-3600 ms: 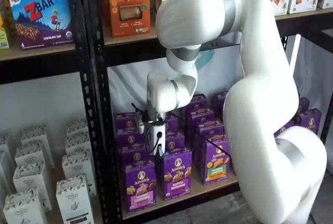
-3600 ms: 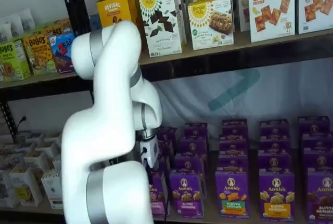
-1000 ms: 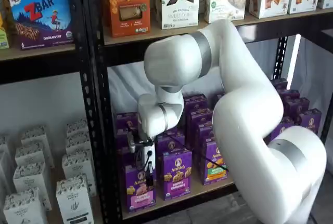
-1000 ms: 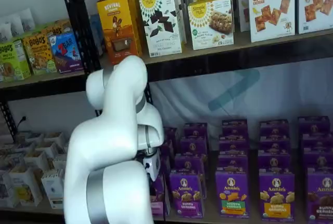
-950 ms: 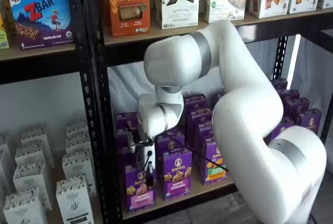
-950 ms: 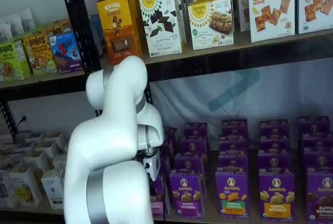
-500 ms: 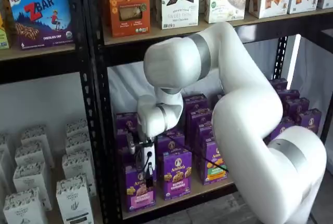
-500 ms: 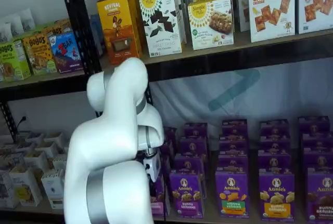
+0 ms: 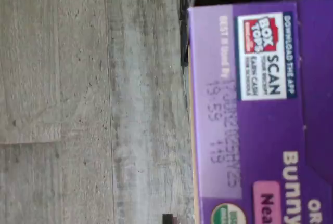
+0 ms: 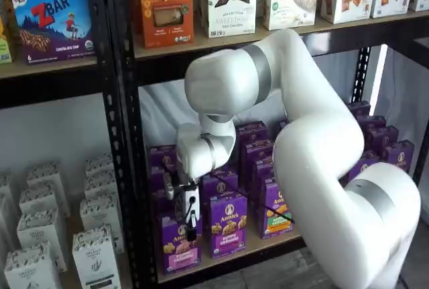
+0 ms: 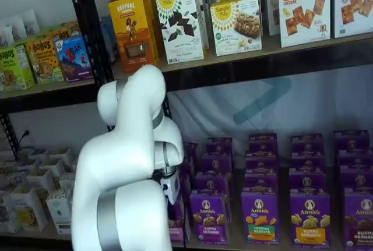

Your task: Pick up the purple box with a pink patch in the middle, on the bottom shelf, the first box from the left

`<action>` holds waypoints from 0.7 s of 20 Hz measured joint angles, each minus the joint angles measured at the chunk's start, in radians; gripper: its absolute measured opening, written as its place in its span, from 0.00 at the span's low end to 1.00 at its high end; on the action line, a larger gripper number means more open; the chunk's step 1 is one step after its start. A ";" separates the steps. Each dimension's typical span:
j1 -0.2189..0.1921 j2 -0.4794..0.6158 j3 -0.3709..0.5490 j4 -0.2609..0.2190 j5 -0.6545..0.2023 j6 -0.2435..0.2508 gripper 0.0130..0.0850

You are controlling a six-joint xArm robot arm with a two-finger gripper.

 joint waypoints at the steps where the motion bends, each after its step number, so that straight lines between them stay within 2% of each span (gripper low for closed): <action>1: 0.000 0.000 0.002 -0.001 -0.004 0.000 0.61; 7: 0.000 -0.003 0.006 0.011 -0.008 -0.010 0.61; 8: 0.000 -0.004 0.007 0.011 -0.008 -0.010 0.56; 11: -0.001 -0.009 0.014 0.014 -0.009 -0.014 0.50; 14: -0.003 -0.012 0.020 0.011 -0.012 -0.013 0.39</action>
